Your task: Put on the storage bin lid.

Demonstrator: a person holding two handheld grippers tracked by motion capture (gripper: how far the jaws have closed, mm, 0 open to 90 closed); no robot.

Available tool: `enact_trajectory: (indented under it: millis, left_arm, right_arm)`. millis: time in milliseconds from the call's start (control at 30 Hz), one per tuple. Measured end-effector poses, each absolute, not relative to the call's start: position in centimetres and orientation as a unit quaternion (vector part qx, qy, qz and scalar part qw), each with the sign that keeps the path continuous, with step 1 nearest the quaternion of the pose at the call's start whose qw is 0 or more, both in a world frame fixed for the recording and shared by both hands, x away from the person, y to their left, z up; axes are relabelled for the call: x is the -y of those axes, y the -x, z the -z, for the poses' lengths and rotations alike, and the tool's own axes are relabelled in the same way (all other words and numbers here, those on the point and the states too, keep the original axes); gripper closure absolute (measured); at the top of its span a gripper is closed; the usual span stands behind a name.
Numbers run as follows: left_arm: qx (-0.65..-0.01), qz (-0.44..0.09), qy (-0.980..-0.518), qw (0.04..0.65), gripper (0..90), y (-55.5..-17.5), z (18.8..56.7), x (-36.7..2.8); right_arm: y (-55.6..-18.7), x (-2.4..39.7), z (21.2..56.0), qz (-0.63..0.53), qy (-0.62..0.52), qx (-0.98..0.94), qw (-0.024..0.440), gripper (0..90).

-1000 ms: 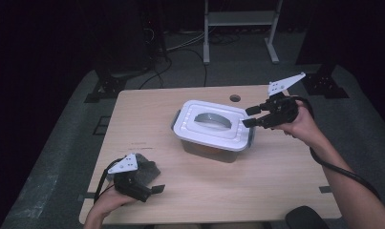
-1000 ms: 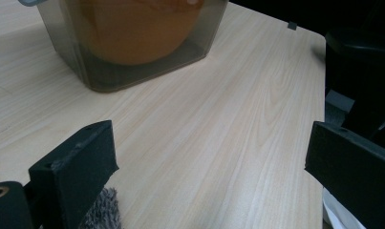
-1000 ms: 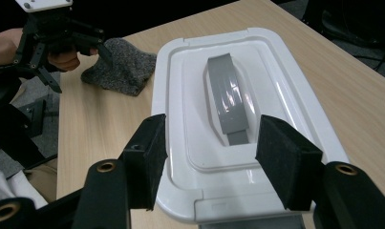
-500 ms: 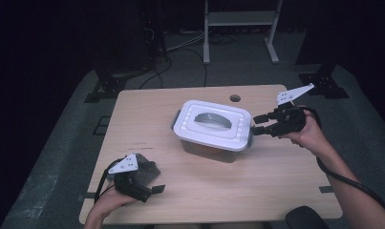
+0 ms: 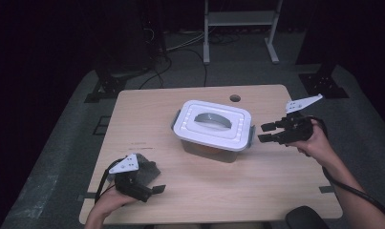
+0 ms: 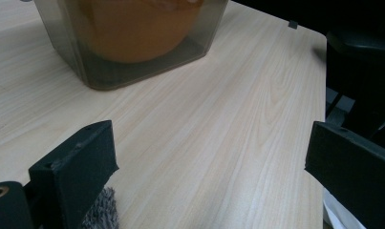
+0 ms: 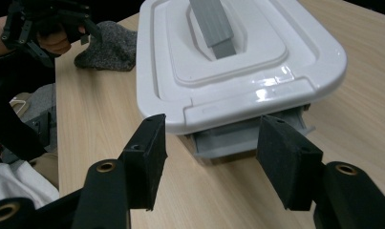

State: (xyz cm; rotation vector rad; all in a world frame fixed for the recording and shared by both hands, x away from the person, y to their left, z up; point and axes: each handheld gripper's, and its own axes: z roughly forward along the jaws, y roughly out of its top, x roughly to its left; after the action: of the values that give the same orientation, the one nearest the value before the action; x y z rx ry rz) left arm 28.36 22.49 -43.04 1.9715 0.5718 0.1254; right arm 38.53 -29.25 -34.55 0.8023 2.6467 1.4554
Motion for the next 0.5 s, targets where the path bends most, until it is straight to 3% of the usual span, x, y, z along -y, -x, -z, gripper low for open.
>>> enact_trajectory:
  millis: [500]
  left_arm:
    - [-0.238, -0.049, -0.821, 0.517, 2.6, -28.4, 43.2, -22.3]
  right_arm:
    - [-37.6, 31.6, 37.1, -0.468, -0.287, -0.836, -0.002, 42.4]
